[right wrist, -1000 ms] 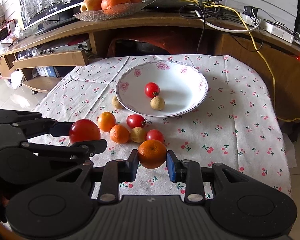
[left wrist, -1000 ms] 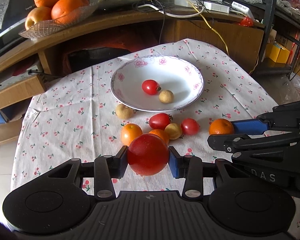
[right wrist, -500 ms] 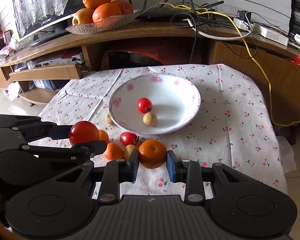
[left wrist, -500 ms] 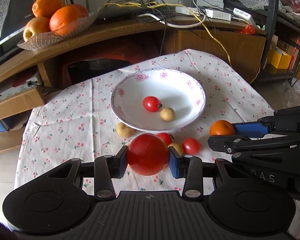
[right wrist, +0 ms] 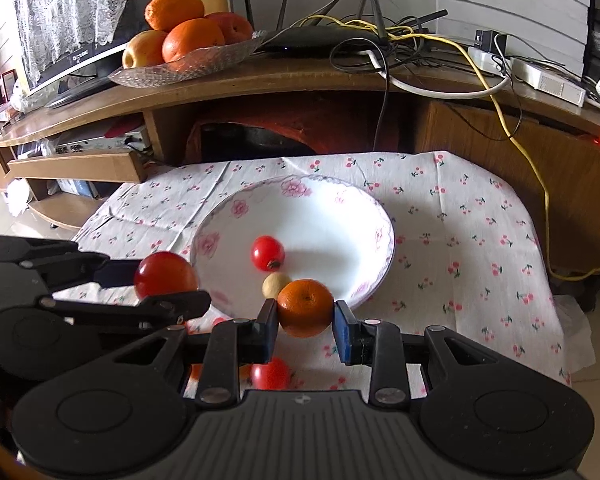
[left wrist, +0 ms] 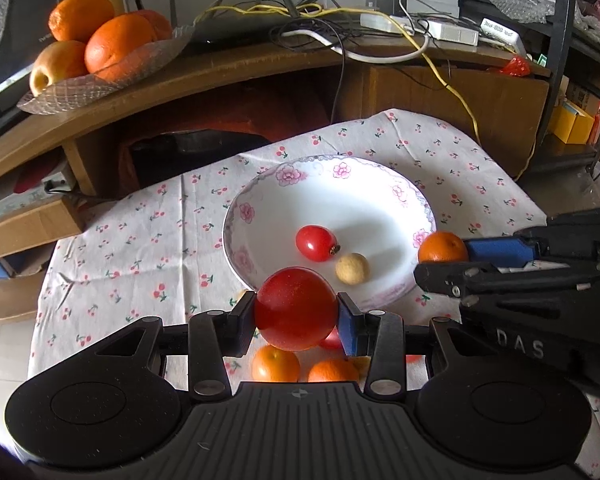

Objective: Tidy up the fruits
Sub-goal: 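Carry the large tomato with the left tool while the right tool carries the mandarin to the bowl, then open the right tool over the bowl while the left tool releases the large tomato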

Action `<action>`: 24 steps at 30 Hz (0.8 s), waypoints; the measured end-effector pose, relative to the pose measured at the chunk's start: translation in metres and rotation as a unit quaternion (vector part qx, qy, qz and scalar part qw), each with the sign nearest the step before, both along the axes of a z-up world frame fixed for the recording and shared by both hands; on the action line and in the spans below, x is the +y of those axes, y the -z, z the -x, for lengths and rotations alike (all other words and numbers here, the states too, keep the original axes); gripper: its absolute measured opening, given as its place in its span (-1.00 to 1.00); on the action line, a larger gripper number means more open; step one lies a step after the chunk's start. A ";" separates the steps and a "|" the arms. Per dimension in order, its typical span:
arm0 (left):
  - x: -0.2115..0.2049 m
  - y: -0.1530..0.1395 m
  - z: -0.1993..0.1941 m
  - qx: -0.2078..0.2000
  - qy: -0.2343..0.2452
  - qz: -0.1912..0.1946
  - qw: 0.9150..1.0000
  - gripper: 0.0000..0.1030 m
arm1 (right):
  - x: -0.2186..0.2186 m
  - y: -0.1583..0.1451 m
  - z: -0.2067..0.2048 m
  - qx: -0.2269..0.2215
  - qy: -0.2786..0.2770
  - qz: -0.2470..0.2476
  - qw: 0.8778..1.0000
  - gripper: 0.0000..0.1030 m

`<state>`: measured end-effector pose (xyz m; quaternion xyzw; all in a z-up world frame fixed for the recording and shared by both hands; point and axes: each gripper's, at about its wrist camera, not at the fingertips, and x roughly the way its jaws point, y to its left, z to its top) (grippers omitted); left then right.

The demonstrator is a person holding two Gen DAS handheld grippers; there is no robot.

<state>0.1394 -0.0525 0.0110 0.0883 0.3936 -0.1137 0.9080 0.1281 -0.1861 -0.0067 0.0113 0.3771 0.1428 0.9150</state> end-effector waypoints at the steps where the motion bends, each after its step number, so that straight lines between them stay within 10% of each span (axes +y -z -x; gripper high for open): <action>1: -0.001 0.002 -0.002 0.001 0.001 -0.002 1.000 -0.06 | 0.000 0.001 -0.004 -0.001 0.000 0.001 1.000 -0.38; 24: -0.006 0.021 -0.045 0.009 -0.009 -0.014 1.000 -0.05 | -0.004 0.021 -0.057 0.012 -0.008 -0.012 1.000 -0.38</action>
